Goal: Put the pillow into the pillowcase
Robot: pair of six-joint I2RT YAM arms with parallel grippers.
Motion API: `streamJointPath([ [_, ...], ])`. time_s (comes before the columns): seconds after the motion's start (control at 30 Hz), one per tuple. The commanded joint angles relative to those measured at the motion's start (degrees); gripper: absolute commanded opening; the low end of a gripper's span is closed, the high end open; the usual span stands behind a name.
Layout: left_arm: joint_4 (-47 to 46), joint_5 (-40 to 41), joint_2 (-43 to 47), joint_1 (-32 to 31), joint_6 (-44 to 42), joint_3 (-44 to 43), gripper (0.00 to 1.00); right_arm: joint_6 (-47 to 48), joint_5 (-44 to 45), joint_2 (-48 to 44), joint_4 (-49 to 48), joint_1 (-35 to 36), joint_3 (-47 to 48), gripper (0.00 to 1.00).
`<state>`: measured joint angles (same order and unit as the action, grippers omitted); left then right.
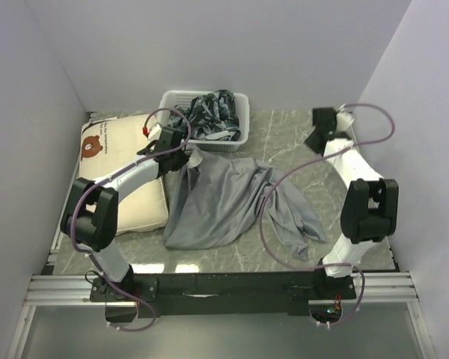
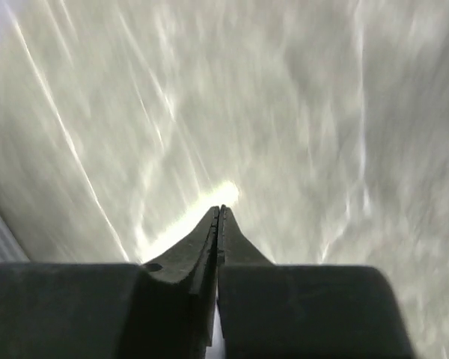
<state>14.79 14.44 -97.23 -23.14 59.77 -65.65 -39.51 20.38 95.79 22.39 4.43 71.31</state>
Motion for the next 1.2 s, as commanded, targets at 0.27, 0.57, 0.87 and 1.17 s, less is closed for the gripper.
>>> streamJointPath([
  [0.27, 3.0, 1.8, 11.4, -2.7, -11.3, -0.6, 0.96, 2.4, -3.4, -13.1, 6.0, 8.1, -4.2, 0.67],
  [0.57, 3.3, 2.0, 15.8, -18.6, -15.7, 1.9, 0.99, -16.0, -3.7, -43.7, 15.1, 8.2, -34.5, 0.80],
  [0.87, 1.1, 0.9, 15.8, -23.0, -14.2, 5.5, 0.99, -28.3, -6.1, -46.8, 26.0, 7.2, -39.8, 0.86],
  [1.17, 0.9, 0.3, 18.4, -23.3, -14.2, 7.7, 0.99, -24.9, -12.7, -34.2, 13.2, -0.7, -42.1, 0.72],
])
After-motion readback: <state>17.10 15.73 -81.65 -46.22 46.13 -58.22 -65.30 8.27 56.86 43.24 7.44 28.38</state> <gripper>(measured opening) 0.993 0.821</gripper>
